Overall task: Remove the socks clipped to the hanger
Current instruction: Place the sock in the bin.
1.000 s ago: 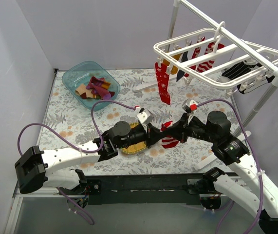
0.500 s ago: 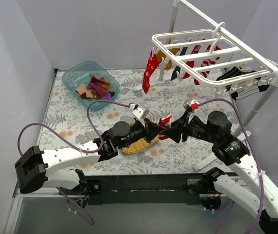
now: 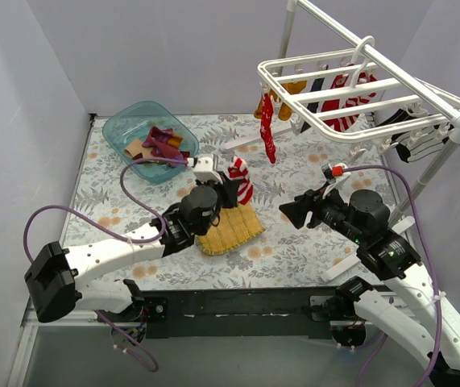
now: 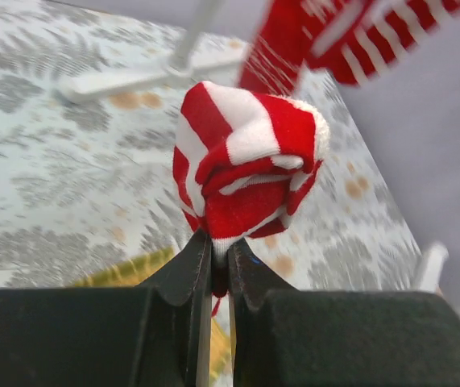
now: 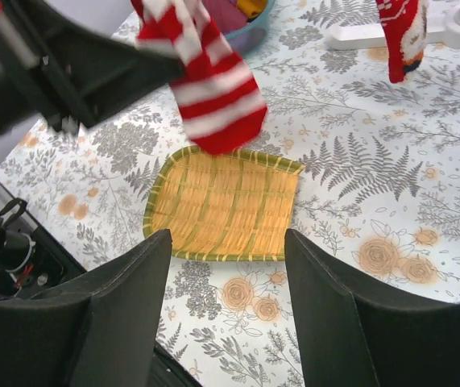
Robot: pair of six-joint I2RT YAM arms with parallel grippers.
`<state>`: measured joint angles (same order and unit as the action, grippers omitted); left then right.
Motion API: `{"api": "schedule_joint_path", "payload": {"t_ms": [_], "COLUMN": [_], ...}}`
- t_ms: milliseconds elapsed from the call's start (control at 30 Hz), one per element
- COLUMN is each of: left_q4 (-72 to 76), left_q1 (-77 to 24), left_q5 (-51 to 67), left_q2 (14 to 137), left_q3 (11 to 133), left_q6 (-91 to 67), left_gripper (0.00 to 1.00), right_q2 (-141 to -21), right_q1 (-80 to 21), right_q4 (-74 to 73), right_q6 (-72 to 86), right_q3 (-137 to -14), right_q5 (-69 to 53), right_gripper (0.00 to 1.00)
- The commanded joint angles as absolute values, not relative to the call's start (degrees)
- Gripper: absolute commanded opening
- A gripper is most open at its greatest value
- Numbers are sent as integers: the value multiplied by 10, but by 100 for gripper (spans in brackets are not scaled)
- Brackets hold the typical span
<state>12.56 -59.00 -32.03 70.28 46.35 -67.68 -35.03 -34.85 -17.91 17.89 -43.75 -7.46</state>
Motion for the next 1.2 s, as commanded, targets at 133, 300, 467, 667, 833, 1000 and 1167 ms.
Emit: {"api": "schedule_joint_path", "payload": {"t_ms": [133, 300, 467, 667, 833, 1000, 1167], "left_q4": [76, 42, 0, -26, -31, -45, -38], "left_q1": [-416, -308, -222, -166, -115, -102, -102], "left_q5": [-367, -350, -311, -254, -197, -194, -197], "left_q2": [756, 834, 881, 910, 940, 956, 940], "left_q3": [573, 681, 721, 658, 599, 599, 617], "left_q6": [-726, -744, -797, -880, -931, -922, -879], "left_gripper": [0, 0, 0, 0, 0, 40, 87], "right_q2": [-341, -342, -326, -324, -323, -321, -323], "right_q1": [-349, -347, -348, -348, -349, -348, -348], "right_q4": [-180, -187, -193, -192, -185, -189, -190], "right_q6": [196, 201, 200, 204, 208, 207, 207], "right_q3": [-449, -448, -443, -435, -425, -423, -423], "right_q5": [-34, -42, -33, -38, -47, -44, -42], "right_gripper": [67, 66, 67, 67, 67, 67, 68]}}
